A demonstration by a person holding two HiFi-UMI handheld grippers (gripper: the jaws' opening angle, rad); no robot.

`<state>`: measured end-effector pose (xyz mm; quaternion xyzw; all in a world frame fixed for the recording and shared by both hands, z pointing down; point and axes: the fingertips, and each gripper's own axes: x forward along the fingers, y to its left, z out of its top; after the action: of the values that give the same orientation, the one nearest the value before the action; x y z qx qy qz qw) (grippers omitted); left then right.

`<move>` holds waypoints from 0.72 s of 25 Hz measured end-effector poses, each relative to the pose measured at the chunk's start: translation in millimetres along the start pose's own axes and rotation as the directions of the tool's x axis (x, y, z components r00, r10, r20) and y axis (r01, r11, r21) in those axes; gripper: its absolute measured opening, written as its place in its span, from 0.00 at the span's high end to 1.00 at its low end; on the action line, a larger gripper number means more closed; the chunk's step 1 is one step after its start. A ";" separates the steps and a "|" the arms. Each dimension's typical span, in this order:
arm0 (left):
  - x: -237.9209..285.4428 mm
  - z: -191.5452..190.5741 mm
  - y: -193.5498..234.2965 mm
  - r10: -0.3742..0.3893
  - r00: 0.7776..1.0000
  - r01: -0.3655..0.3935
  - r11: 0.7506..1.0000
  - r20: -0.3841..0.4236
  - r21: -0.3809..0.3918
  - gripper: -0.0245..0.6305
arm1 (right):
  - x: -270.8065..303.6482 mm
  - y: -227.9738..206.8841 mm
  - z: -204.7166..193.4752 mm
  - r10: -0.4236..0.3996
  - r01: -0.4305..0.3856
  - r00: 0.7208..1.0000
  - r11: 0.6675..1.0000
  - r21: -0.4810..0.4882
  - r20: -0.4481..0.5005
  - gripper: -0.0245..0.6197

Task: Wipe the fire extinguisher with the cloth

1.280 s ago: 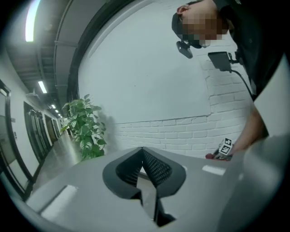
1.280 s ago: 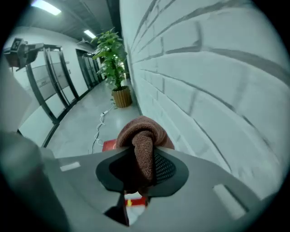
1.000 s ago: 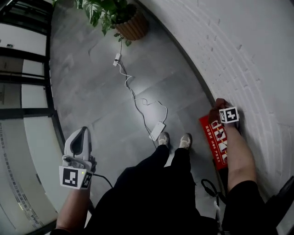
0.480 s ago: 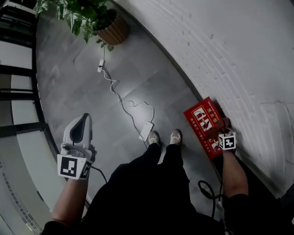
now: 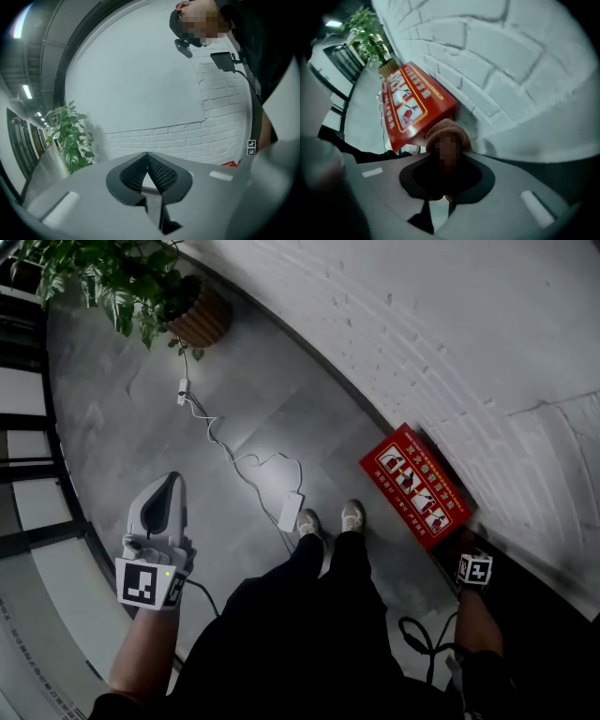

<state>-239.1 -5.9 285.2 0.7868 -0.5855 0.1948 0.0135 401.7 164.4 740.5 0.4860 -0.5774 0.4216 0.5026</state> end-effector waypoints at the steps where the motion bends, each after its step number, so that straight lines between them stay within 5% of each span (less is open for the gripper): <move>1: -7.3 -4.3 8.2 0.023 1.000 -0.023 1.000 -0.002 -0.009 0.96 | -7.3 18.0 17.7 0.015 -0.011 0.998 0.998 -0.057 0.064 0.85; 3: -24.2 -16.5 25.5 0.081 0.997 -0.082 0.996 -0.010 -0.031 0.96 | -15.4 70.7 70.3 0.093 -0.051 0.979 0.973 -0.225 0.180 0.85; 8: -72.3 -34.9 51.1 0.211 0.976 -0.213 0.976 -0.046 -0.052 0.96 | -4.4 210.6 233.3 0.328 -0.126 0.895 0.836 -0.534 0.302 0.85; 10: -92.5 -38.5 59.2 0.260 0.963 -0.263 0.964 -0.065 -0.042 0.96 | 15.1 249.1 283.9 0.362 -0.115 0.891 0.764 -0.635 0.275 0.85; 12: -113.5 -43.1 64.2 0.310 0.947 -0.314 0.949 -0.088 -0.032 0.96 | 45.0 269.3 311.6 0.346 -0.131 0.919 0.722 -0.680 0.191 0.85; 15: -148.6 -49.9 66.1 0.368 0.920 -0.372 0.928 -0.137 -0.002 0.96 | 79.0 271.0 314.3 0.281 -0.191 0.959 0.744 -0.640 0.041 0.85; 18: -171.0 -51.9 75.0 0.419 0.895 -0.426 0.905 -0.154 -0.012 0.96 | 73.6 263.0 304.9 0.285 -0.202 0.958 0.773 -0.602 0.044 0.85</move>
<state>-364.5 140.1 262.5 0.6237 -0.7440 0.2377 0.0320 89.0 -97.9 771.3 0.2532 -0.7699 0.2488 0.5303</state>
